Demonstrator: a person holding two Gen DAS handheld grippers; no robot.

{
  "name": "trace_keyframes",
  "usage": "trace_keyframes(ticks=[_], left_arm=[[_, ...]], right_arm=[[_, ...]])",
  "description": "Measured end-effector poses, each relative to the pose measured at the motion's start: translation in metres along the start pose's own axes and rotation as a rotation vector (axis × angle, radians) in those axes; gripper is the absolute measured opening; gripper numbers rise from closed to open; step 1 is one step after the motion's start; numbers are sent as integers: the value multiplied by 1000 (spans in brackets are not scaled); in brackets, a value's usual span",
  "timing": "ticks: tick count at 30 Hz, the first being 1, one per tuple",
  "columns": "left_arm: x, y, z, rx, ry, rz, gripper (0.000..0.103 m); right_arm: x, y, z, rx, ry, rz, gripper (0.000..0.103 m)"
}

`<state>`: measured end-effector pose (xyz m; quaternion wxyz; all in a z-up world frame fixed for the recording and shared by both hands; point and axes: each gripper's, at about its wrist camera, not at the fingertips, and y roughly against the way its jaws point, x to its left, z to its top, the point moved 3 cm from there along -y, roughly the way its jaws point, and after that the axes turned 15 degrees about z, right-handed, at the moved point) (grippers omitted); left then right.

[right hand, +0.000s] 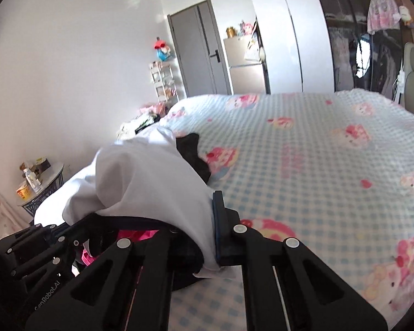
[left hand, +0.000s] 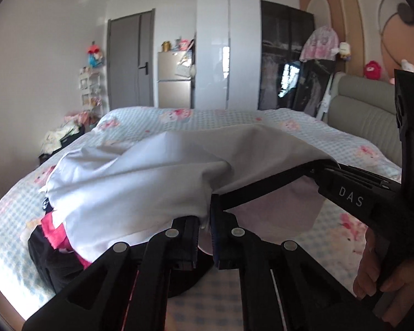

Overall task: Fold clothes
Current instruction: 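Pull the white shirt out and lay it flat on the bed with both grippers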

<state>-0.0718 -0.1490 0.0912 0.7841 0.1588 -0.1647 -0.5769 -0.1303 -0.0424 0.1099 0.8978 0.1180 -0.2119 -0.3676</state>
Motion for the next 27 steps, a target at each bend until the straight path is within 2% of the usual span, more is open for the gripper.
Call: trace_keyframes(ticks=[2,5,8,10,12,14,17,19,23,26,27], left_arm=[[-27,21,5,-17,-25,-89,8],[-95,31,2,19,-50,-237,8],[-163,46,-18,102,-77,-377,8],[-196,54,-32,158,-91,-439,8],[-212,61,-38,212,-34,-511,8],[-216,66,-46,244,20,-545,8],[-210,56,-52,265,3,-464,8],[-193,49,-58,293,8,-429,8],[-161,40,-75,342,-8,-348,8],[-149,33,-93,450,11,-403,10],[-148,34,-100,473,26,-429,17]], right_arm=[[-14,44,8,-34,-14,-31,5],[-45,110,3,-54,-53,-117,5],[-85,170,-14,-42,-87,-243,5],[-112,204,-32,-10,-143,-293,5],[-133,233,-47,27,-196,-316,6],[-147,253,-60,70,-213,-331,7],[-168,268,-81,115,-263,-335,10],[-178,269,-97,130,-327,-303,10],[-169,254,-129,163,-371,-235,15],[-154,243,-143,184,-374,-174,26],[-150,242,-147,187,-375,-164,28]])
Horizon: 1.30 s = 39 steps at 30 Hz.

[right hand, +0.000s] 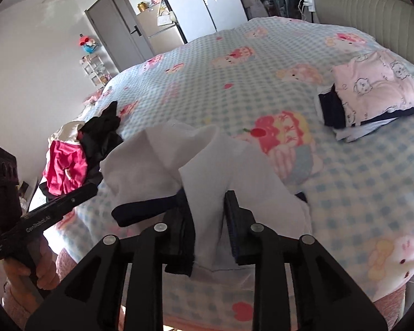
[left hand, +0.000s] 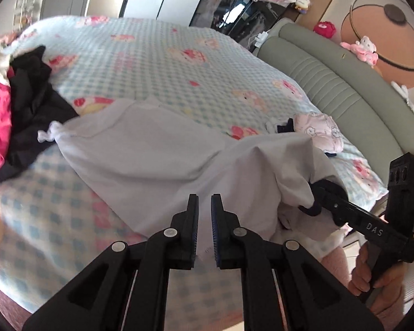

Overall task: Fold clothes
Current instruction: 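Pull the white shirt out and lay it flat on the bed with both grippers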

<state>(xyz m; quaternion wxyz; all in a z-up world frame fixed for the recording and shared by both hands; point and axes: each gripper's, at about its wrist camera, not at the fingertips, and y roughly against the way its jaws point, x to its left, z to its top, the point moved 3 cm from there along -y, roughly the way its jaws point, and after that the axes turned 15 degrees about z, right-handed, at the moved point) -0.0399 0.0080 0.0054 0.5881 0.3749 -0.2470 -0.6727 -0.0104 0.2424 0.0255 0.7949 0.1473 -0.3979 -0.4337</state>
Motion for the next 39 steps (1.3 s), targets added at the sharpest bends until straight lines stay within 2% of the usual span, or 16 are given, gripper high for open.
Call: trace_keyframes(ticks=[2,3,4,6,9,11,12,13,16,21,23,25,29,33,37,39], left_arm=[[-5,-3,-15,29,1,-45,44],[-14,-6,-23,37,-26,-59,64],[-26,-10,-29,44,-63,-58,69],[-48,-20,-39,51,-145,-25,69],[-68,-48,-44,70,-190,73,68],[-67,-60,-41,72,-184,150,45],[-65,-63,-38,68,-172,192,12],[-58,-63,-33,56,-153,245,10],[-30,-48,-13,-9,-92,342,9],[31,-6,30,-139,-8,477,9],[52,4,40,-161,20,518,9],[70,2,41,-129,25,550,10],[100,-3,25,-38,101,489,14],[122,-3,2,-14,139,537,15],[133,-3,-9,21,170,485,18],[131,1,-14,12,181,470,22]], right_arm=[[-2,1,-8,2,-16,-3,28],[-4,1,-11,3,-25,-6,28],[-6,3,-15,2,-38,-7,28],[-11,7,-21,-2,-65,-4,28],[-19,11,-27,10,-74,-13,28],[-25,13,-34,28,-84,-28,28],[-28,15,-37,34,-90,-37,28],[-31,17,-39,38,-96,-49,28],[-44,25,-45,41,-129,-80,28],[-47,25,-39,37,-154,-46,32],[-37,17,-35,44,-141,-2,42],[-22,4,-35,68,-124,55,45],[3,-18,-42,146,-58,98,45],[-6,-16,-54,150,-34,-62,45],[-34,0,-56,120,-208,63,50],[-37,6,-55,113,-234,106,55]])
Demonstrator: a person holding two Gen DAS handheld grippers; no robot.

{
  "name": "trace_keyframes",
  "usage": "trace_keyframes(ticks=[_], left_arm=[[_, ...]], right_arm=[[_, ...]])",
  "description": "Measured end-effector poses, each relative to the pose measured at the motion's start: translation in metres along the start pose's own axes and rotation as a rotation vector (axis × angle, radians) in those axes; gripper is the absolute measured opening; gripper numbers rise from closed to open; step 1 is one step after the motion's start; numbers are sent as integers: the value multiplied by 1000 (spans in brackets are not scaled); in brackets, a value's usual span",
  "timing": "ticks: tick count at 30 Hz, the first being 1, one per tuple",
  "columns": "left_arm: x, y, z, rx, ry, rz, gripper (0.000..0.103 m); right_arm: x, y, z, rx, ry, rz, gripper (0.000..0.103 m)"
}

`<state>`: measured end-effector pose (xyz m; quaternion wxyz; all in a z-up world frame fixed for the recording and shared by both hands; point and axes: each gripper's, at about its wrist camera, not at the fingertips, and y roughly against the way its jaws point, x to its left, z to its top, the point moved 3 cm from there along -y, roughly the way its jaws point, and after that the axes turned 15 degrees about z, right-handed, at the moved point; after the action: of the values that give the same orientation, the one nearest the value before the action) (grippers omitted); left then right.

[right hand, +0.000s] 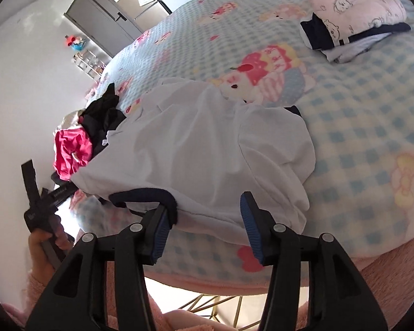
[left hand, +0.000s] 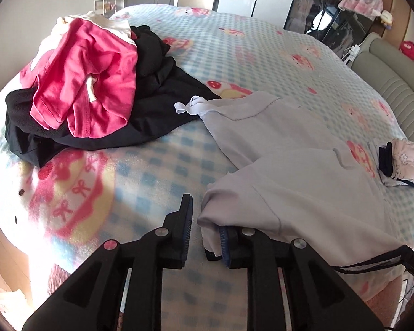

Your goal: Fold clothes

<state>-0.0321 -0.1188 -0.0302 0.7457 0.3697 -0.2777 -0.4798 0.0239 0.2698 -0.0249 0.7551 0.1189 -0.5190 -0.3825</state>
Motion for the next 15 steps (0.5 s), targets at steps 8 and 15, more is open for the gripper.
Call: trace_keyframes(ticks=[8,15], left_arm=[[11,20,-25,89,95,-268,38],[-20,8,-56,205,105,-437,38]], right_arm=[[36,27,2,-38,115,82,62],[-23,0,-15,37,-102,-67,65]])
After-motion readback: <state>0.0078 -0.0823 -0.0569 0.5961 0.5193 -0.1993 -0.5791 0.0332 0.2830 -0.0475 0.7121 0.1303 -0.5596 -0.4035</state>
